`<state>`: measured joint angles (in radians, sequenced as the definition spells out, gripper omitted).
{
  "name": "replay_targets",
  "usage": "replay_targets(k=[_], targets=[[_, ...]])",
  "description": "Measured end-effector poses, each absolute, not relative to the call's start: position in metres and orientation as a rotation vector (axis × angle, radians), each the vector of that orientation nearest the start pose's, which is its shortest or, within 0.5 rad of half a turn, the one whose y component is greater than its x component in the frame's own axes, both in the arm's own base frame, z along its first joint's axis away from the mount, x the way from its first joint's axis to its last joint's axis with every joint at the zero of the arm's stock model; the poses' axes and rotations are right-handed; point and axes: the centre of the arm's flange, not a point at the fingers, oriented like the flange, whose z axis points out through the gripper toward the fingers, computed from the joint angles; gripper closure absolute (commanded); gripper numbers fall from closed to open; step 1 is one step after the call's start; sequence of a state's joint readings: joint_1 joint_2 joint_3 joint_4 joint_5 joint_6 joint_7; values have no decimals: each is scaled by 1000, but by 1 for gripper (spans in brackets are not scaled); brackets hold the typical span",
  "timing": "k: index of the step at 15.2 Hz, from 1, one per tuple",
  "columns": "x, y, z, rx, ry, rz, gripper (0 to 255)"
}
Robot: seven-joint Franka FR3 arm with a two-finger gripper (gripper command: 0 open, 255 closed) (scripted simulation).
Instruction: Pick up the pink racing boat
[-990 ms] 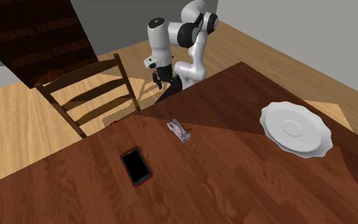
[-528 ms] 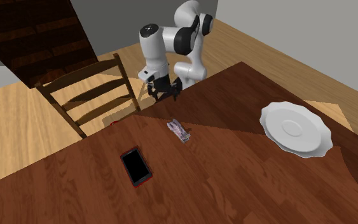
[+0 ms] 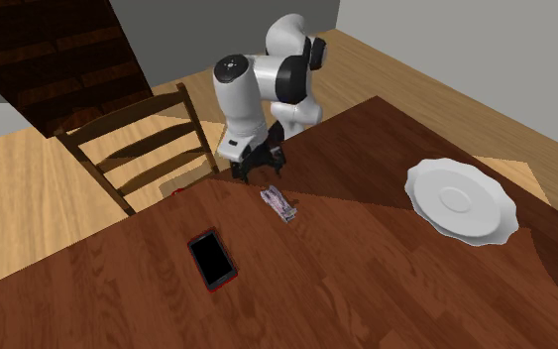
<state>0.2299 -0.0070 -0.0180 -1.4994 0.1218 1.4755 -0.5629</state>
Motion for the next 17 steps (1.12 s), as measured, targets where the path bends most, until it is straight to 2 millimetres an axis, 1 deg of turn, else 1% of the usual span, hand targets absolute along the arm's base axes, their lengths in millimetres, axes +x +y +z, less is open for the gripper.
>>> replay_targets(k=[3,5,6,8,14,15,17], targets=[[548,163,662,-2710,-1340,12,0],[562,192,668,-2651,-1459,24,0],[567,199,670,-2629,-1499,29,0],[569,204,663,-2613,-1528,33,0],[571,206,632,-2607,-1537,34,0],[571,206,630,-2607,-1538,33,255],[571,206,629,-2607,-1538,33,255]])
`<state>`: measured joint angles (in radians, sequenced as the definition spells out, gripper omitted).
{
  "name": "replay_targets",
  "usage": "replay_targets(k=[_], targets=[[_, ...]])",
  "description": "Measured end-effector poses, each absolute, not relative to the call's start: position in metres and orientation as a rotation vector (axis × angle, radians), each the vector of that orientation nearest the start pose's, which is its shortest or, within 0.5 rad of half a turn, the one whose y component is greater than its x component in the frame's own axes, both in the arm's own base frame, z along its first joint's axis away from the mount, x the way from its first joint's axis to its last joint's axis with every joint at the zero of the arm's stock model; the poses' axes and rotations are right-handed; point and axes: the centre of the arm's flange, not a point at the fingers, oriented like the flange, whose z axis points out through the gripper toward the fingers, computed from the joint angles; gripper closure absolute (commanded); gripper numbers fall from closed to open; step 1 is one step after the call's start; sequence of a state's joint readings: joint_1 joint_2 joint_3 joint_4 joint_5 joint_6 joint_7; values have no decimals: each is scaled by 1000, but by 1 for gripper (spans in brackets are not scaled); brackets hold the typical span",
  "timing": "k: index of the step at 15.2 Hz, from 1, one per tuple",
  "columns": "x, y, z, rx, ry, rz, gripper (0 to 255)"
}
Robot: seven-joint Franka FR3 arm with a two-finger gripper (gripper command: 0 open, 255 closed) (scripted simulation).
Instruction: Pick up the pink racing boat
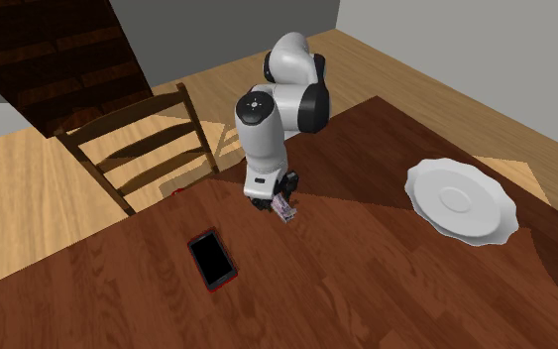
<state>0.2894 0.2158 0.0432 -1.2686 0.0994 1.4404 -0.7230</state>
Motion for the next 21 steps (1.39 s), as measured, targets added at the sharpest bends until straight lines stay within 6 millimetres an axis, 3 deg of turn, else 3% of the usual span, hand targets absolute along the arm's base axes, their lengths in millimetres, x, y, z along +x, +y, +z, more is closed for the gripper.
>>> replay_targets(k=[9,21], targets=[[570,206,631,-2607,-1538,33,255],[572,206,692,-2607,-1538,32,255]])
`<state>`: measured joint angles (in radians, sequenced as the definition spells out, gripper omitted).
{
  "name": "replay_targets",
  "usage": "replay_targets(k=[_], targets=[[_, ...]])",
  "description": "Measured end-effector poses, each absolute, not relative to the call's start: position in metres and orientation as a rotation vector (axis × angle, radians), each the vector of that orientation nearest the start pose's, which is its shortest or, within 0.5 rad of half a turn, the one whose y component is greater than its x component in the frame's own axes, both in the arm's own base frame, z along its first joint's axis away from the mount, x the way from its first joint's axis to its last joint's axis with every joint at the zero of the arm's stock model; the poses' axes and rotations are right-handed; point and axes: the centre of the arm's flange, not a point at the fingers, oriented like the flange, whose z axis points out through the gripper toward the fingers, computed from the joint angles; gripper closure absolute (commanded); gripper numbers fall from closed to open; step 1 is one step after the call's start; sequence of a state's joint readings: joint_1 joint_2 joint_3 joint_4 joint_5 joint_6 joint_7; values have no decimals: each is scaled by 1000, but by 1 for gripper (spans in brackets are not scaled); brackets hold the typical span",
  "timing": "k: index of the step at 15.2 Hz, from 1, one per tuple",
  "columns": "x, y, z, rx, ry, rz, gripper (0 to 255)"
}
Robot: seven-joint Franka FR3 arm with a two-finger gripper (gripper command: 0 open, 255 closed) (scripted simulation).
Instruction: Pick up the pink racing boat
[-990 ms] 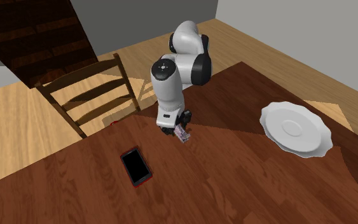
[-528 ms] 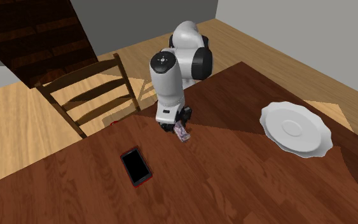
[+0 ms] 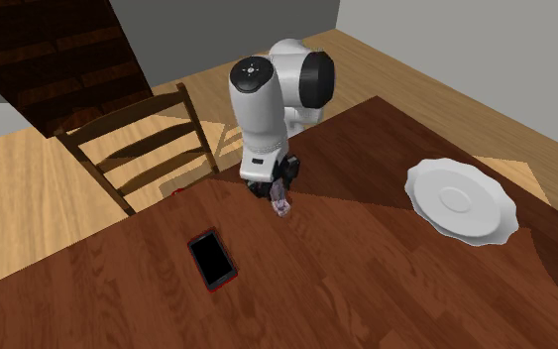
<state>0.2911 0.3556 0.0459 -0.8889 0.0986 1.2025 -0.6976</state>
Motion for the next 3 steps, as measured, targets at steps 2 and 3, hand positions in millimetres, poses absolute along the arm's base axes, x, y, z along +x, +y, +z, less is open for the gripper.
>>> replay_targets(k=[2,3], targets=[[572,206,703,-2607,-1538,31,255],[571,206,706,-2607,-1538,32,255]])
